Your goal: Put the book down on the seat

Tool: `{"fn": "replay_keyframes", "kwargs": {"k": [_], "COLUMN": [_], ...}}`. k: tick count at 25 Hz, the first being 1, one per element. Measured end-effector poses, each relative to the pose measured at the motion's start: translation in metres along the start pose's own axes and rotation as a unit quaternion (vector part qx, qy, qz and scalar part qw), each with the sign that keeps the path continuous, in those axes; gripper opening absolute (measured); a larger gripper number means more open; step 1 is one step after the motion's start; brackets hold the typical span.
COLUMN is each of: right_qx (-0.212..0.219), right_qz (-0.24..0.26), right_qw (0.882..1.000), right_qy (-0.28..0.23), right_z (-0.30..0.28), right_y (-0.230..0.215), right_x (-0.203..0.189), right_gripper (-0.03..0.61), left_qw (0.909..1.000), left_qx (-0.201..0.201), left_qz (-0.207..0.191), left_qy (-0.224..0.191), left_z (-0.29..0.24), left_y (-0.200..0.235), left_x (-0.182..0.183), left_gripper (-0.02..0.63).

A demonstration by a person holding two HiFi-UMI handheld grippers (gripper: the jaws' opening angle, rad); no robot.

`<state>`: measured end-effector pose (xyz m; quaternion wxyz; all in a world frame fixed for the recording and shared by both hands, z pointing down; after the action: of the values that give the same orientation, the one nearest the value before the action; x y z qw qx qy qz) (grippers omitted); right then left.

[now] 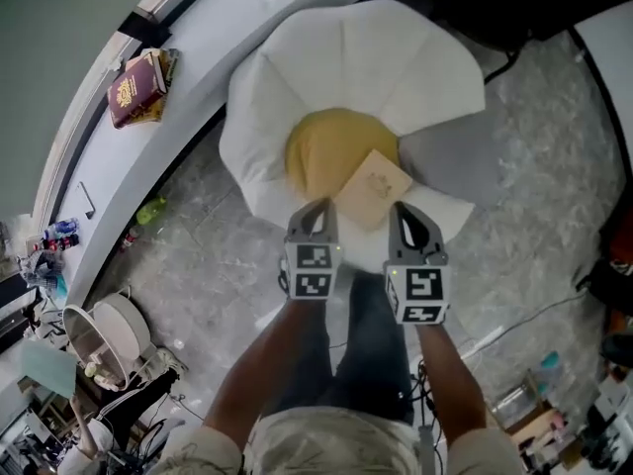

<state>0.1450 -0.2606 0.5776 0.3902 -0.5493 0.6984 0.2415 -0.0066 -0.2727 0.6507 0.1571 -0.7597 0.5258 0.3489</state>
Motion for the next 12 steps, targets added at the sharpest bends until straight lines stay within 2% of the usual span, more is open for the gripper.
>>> {"fn": "replay_keyframes", "kwargs": {"k": [4, 7, 12], "right_qx": [0.000, -0.007, 0.006], "right_qz": [0.026, 0.044, 0.025], "right_qw": [0.999, 0.997, 0.990], "right_qy": [-0.026, -0.068, -0.141], "right_z": [0.022, 0.036, 0.067], "right_y": [0.014, 0.018, 0.029], "right_x": [0.045, 0.081, 0.132], "right_gripper": [0.005, 0.005, 0.005], "left_qw": [0.9981, 0.9937, 0.9760], "left_qx": [0.002, 0.002, 0.014], "left_qz": [-0.006, -0.013, -0.029], "left_qy": [-0.061, -0.111, -0.215], "left_z": [0.050, 0.079, 0.133], "left_y": [0.004, 0.009, 0.019], "left_x": [0.052, 0.094, 0.155], "left_gripper": [0.009, 0.009, 0.009]}}
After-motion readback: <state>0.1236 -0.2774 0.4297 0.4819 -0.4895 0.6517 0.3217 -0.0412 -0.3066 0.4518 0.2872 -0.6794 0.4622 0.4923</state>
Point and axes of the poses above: the fingertips, and each gripper's own axes: z backward along the fingers, y to its left, x out of its top, the point moved 5 cm from there along z, backward along the fingers, and after that the axes turned 5 degrees about -y, right-handed, at the moved point
